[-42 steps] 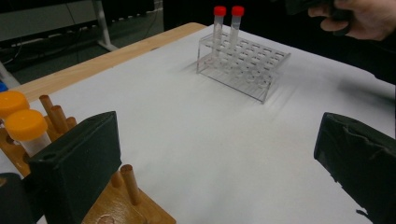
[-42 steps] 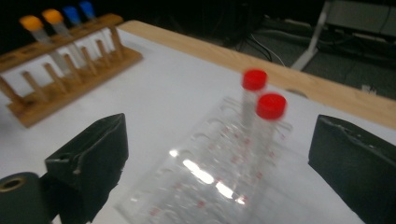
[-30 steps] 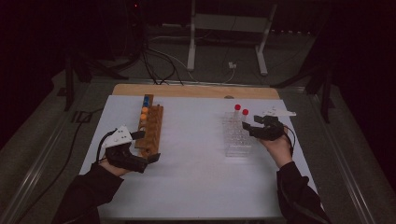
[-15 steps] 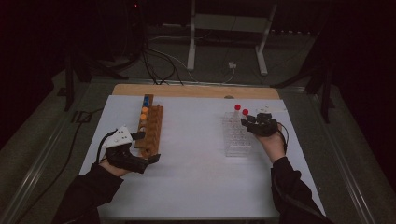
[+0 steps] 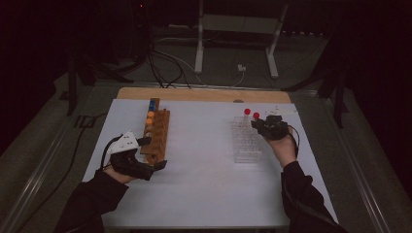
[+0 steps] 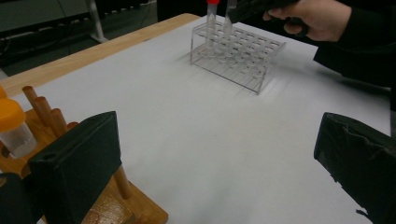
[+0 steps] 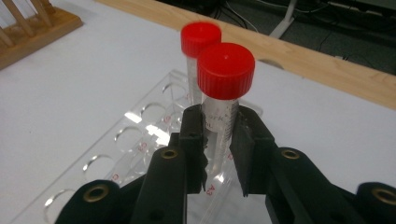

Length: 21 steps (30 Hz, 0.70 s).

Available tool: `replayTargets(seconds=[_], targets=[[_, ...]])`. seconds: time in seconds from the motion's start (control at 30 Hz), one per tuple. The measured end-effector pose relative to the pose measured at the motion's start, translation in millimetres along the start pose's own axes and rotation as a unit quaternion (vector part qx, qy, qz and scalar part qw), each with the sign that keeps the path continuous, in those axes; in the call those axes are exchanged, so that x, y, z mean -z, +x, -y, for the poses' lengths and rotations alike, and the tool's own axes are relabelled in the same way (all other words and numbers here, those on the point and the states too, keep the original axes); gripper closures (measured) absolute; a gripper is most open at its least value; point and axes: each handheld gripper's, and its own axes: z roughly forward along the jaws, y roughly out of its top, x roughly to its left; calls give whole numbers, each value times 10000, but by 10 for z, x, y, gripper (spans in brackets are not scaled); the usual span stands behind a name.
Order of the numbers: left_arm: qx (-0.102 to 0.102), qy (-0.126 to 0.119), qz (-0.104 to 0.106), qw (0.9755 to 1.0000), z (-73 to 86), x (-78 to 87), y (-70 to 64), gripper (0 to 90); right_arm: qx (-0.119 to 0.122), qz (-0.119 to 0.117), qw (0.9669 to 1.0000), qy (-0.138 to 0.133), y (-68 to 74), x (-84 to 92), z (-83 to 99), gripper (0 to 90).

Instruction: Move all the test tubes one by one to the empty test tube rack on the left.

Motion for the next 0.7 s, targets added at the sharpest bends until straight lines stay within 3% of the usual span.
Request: replayTargets(seconds=[0.47, 0.7], targets=[[-21, 8, 61, 10000, -34, 2, -19, 15, 154, 60, 9992, -363, 48, 331, -252, 750], [-38, 22, 128, 9999, -79, -24, -35, 15, 317, -169, 9981, -502, 198, 464, -313, 750]])
